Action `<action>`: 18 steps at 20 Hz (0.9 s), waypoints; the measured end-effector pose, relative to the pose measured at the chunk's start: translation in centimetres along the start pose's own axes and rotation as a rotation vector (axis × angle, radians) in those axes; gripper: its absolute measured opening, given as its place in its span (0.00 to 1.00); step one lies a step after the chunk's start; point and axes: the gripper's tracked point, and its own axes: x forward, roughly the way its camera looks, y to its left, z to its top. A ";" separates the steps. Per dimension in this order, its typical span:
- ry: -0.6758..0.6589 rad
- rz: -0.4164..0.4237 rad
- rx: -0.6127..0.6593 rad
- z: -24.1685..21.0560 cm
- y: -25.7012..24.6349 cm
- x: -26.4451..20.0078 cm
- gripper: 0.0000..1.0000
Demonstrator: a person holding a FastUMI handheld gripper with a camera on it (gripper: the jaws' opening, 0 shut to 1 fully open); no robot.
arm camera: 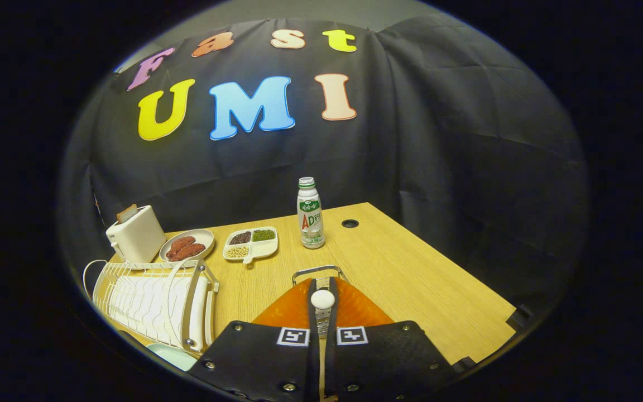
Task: Take the plate from the dish rack, then take the spoon from the basket and place it into the plate.
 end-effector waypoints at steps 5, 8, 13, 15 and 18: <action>-0.060 -0.001 -0.023 3.1 1.3 -4.4 0.03; -0.087 0.047 -0.037 4.3 3.9 -6.8 0.03; -0.083 0.212 -0.084 3.9 11.2 -10.9 0.03; -0.064 0.288 -0.104 2.6 14.2 -12.5 0.03; -0.026 0.392 -0.142 0.3 17.9 -15.1 0.04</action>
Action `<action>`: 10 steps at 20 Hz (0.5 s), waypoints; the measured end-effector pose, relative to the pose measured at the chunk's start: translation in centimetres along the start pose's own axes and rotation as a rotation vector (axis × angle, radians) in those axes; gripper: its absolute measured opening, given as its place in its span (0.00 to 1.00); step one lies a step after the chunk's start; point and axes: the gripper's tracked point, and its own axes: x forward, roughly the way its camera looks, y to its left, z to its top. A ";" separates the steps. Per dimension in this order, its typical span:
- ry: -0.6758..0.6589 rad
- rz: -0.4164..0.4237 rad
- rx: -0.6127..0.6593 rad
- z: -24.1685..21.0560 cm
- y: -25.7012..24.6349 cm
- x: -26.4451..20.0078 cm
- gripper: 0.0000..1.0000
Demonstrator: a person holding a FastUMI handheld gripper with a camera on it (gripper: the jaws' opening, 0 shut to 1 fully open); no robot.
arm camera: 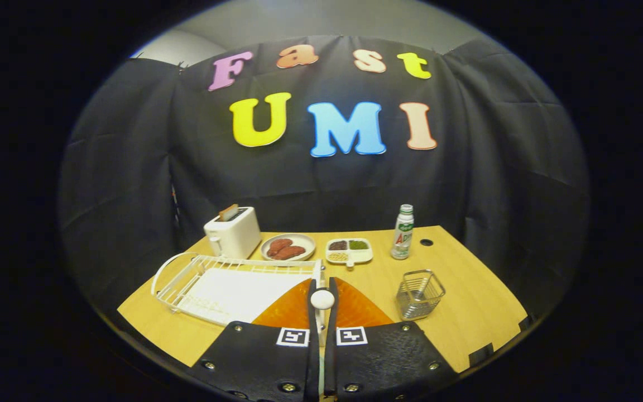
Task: Take the plate from the dish rack, then take the spoon from the basket and place it into the plate.
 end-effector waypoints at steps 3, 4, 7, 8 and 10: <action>0.044 0.093 -0.017 -2.1 3.7 -1.3 0.04; 0.059 0.119 -0.022 -2.8 4.7 -1.7 0.04; 0.105 0.178 -0.037 -4.9 7.0 -2.4 0.04; 0.124 0.193 -0.043 -5.7 7.7 -2.6 0.03; 0.158 0.208 -0.058 -7.2 8.3 -2.8 0.04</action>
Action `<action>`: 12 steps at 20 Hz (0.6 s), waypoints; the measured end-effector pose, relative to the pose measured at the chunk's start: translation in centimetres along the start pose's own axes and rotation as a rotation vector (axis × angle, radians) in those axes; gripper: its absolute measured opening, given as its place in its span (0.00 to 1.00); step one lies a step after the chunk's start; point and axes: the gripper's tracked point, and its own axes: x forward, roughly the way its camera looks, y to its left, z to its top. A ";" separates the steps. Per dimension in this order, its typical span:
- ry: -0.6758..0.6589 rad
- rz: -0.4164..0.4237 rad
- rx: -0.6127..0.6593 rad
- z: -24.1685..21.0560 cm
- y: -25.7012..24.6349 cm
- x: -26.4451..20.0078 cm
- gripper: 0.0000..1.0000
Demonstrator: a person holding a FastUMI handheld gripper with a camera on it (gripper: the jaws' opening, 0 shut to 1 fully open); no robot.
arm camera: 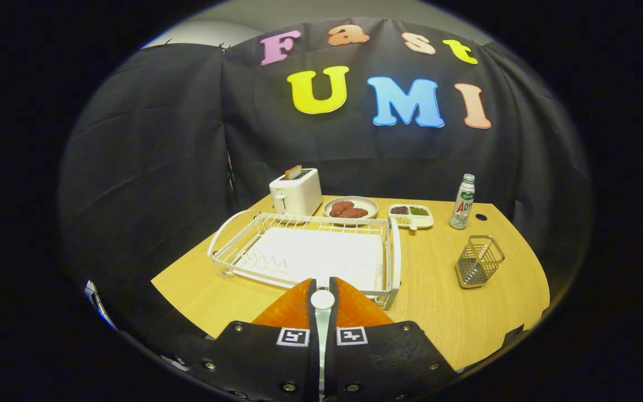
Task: Take the plate from the dish rack, then take the spoon from the basket and place it into the plate.
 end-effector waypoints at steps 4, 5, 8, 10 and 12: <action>0.057 0.021 0.000 -2.3 0.7 0.6 0.04; 0.069 0.026 0.004 -2.8 0.8 0.8 0.04; 0.104 0.052 0.010 -3.9 1.4 1.2 0.04; 0.128 0.068 -0.005 -4.5 1.6 1.6 0.04; 0.152 0.086 -0.021 -5.0 1.9 2.1 0.04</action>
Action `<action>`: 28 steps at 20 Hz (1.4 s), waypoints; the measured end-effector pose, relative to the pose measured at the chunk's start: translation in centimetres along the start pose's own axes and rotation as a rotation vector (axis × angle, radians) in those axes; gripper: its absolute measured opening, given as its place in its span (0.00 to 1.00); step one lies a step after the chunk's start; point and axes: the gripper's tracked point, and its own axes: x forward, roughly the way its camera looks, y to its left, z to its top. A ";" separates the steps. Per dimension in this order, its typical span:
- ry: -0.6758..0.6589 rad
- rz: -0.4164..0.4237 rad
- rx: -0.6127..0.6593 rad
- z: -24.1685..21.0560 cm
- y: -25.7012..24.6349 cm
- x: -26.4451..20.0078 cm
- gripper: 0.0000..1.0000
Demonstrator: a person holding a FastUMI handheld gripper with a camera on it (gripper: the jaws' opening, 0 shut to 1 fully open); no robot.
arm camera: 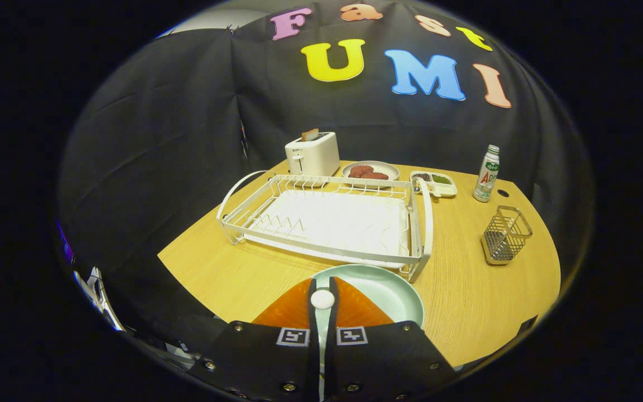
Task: Take the plate from the dish rack, then take the spoon from the basket and place it into the plate.
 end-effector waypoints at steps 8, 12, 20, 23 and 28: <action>0.022 0.010 -0.022 0.4 -0.6 0.6 0.08; 0.021 0.006 -0.040 0.7 -1.0 0.8 0.12; -0.029 -0.072 -0.032 3.0 -3.3 0.3 0.49; -0.050 -0.076 -0.005 3.7 -3.5 0.2 0.53; -0.060 -0.091 0.008 4.3 -4.0 0.2 0.54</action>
